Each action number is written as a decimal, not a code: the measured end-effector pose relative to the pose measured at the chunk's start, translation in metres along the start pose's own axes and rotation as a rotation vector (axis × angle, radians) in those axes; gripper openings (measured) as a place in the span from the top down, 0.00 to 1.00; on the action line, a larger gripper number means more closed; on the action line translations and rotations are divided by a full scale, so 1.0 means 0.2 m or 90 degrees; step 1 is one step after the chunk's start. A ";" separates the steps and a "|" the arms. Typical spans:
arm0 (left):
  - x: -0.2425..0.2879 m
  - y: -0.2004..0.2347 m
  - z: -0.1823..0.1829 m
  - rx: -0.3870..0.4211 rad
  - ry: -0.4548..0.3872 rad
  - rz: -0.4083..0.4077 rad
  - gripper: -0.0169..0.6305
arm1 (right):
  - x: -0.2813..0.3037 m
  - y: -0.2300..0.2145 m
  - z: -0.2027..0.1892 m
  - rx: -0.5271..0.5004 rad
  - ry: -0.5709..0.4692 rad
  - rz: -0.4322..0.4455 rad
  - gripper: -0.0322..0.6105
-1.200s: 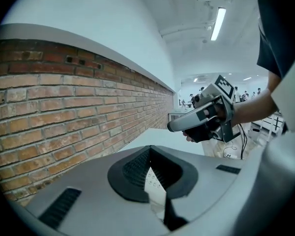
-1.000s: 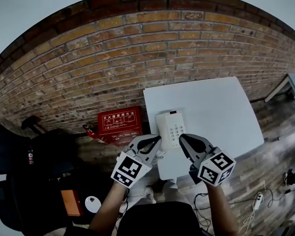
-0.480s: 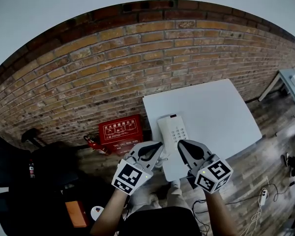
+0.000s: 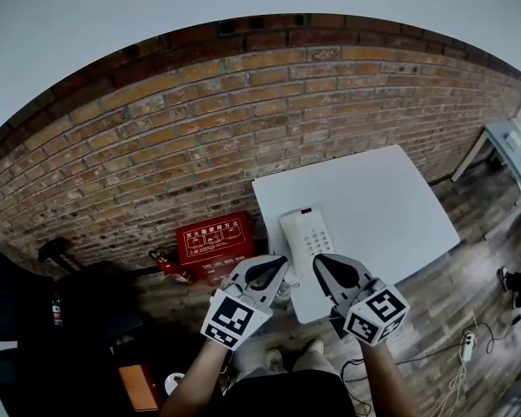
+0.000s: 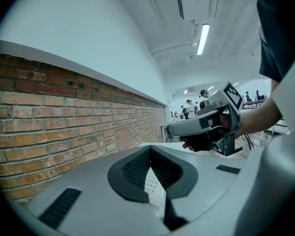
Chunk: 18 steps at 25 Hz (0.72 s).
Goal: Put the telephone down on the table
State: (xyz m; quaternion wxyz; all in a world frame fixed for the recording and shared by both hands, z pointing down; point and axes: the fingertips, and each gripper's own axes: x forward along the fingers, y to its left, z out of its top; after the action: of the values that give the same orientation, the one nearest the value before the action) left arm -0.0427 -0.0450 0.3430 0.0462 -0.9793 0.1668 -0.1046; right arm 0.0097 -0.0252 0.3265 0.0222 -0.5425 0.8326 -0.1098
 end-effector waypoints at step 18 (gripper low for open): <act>0.01 -0.25 0.10 0.014 -0.006 0.008 0.96 | -0.27 0.02 0.06 -0.006 -0.017 0.013 0.93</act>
State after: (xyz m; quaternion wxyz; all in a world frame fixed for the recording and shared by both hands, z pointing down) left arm -0.0206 0.0018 0.3295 0.0582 -0.9782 0.1712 -0.1016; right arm 0.0297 0.0242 0.3086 0.0315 -0.5352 0.8384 -0.0982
